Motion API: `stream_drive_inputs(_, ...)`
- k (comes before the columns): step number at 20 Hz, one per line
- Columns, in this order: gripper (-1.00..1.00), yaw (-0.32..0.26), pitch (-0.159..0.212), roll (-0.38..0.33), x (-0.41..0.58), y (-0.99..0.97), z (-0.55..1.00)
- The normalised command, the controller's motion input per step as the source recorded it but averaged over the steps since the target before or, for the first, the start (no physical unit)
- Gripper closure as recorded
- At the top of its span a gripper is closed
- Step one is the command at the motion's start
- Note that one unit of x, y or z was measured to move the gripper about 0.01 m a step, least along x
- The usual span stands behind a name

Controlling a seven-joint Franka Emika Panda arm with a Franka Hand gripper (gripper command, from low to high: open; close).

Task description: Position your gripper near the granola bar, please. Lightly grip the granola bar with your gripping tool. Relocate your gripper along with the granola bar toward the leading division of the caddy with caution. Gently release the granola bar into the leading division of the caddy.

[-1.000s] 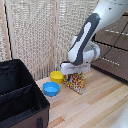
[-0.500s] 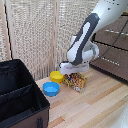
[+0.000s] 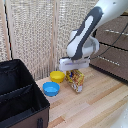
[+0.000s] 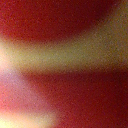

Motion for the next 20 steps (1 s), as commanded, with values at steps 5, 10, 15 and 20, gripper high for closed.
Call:
stream_drive_inputs(5, 1.00, -0.097, -0.007, -0.025, 0.224, 0.11, 1.00)
stream_drive_inputs(10, 1.00, -0.097, -0.005, -0.012, 0.213, 0.30, 0.98)
stream_drive_inputs(15, 1.00, -0.192, -0.037, 0.010, -0.011, 0.44, 0.76)
stream_drive_inputs(20, 1.00, -0.202, -0.008, 0.078, -0.035, 0.34, 0.53)
